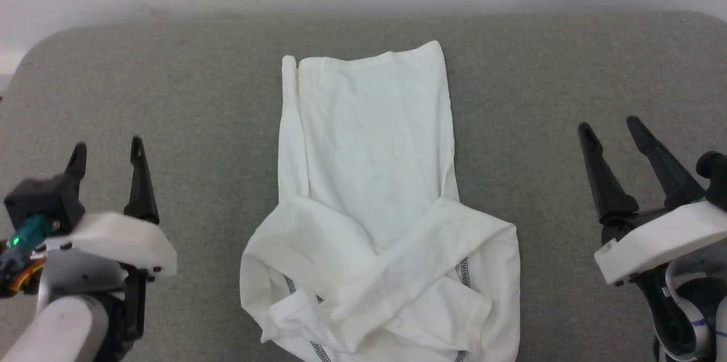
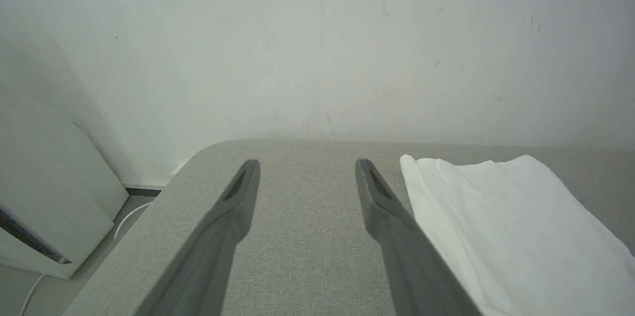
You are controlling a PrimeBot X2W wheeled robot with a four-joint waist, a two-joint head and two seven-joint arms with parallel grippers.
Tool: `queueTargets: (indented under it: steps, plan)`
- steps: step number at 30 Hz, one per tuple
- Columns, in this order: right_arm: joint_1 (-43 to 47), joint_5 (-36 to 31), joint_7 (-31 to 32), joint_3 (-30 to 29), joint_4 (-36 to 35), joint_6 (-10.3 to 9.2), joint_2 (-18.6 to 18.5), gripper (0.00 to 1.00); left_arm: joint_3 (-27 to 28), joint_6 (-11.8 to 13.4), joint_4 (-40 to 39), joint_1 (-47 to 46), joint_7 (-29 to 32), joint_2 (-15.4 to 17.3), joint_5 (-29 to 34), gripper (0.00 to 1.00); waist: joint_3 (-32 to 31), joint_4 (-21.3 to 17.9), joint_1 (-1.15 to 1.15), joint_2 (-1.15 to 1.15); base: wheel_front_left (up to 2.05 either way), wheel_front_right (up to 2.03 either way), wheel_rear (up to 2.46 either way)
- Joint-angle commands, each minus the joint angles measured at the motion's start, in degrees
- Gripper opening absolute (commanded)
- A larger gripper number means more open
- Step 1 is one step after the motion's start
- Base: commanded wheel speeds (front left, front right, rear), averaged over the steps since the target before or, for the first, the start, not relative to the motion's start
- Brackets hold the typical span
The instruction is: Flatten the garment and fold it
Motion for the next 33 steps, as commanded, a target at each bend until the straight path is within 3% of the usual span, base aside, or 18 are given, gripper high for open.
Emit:
queueTargets:
  steps: [1,8,18,25,33]
  plan:
    - [-0.4,-0.3,0.3,-0.2,-0.8,-0.05,0.3,1.0,-0.3,-1.0,0.2,-2.8,0.9,0.4,-0.2,1.0,3.3,-1.0,0.0,0.0,0.0,0.0,0.0]
    - [-3.7,-1.1,0.4,-0.5,-3.5,-0.05,0.8,1.0,-5.8,-8.7,5.3,-22.9,9.8,-0.8,0.3,1.0,11.0,-2.1,0.0,0.0,0.0,0.0,0.0]
    - [-8.0,-2.3,-0.9,2.1,-5.1,-0.05,1.1,1.0,-11.5,-18.5,25.3,-49.2,23.5,-6.1,-0.9,1.0,22.1,-7.1,0.0,0.0,0.0,0.0,0.0]
    - [-8.5,-1.7,-2.6,3.9,-4.7,-0.05,1.1,1.0,-12.2,-21.4,36.1,-56.0,32.8,-6.0,-3.5,1.0,25.7,-10.6,0.0,0.0,0.0,0.0,0.0]
    - [-8.0,-1.4,-4.3,4.9,-4.3,-0.05,1.1,1.0,-12.5,-23.3,42.0,-58.1,41.5,-3.9,-6.3,1.0,28.7,-13.7,0.0,0.0,0.0,0.0,0.0]
